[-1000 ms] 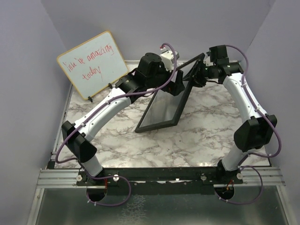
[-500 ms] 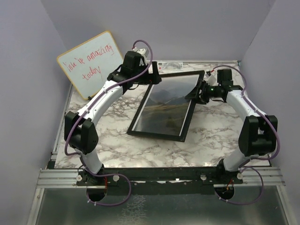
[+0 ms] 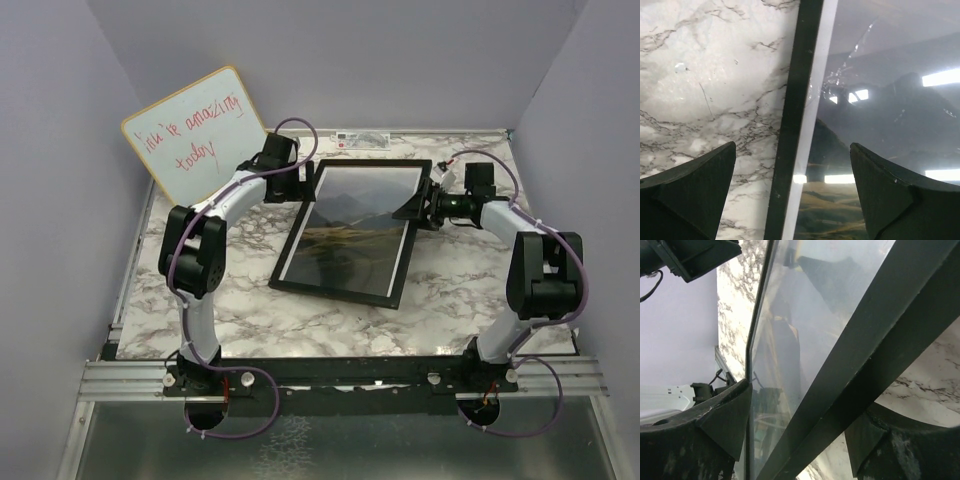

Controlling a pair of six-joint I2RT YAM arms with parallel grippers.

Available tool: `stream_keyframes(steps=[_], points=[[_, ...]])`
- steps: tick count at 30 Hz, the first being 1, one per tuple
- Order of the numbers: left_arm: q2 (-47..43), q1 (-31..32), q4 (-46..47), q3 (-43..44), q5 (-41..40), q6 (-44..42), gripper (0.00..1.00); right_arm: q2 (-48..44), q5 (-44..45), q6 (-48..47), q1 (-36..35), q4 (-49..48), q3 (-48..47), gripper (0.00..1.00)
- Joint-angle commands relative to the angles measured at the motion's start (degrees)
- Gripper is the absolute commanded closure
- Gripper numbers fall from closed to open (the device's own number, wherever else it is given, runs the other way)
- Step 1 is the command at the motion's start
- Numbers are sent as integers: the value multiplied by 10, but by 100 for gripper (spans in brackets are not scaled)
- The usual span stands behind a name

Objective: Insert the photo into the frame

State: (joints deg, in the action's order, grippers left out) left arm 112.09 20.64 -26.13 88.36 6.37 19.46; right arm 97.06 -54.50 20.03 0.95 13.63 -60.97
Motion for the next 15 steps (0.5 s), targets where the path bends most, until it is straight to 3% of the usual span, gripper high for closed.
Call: stream_keyframes(steps=[1,5,11,15], points=[[34,-16,3,39,-3,-38,3,21,-7,-9,12,-50,13,25],[63,-25,6,60,33,-63,1,33,54,-6,17,-49,11,21],[104,-39,16,80,93,-52,1,34,285,27,19,-4,-12,15],[109,-41,24,71,99,-45,1,44,368,42,19,20,-22,13]])
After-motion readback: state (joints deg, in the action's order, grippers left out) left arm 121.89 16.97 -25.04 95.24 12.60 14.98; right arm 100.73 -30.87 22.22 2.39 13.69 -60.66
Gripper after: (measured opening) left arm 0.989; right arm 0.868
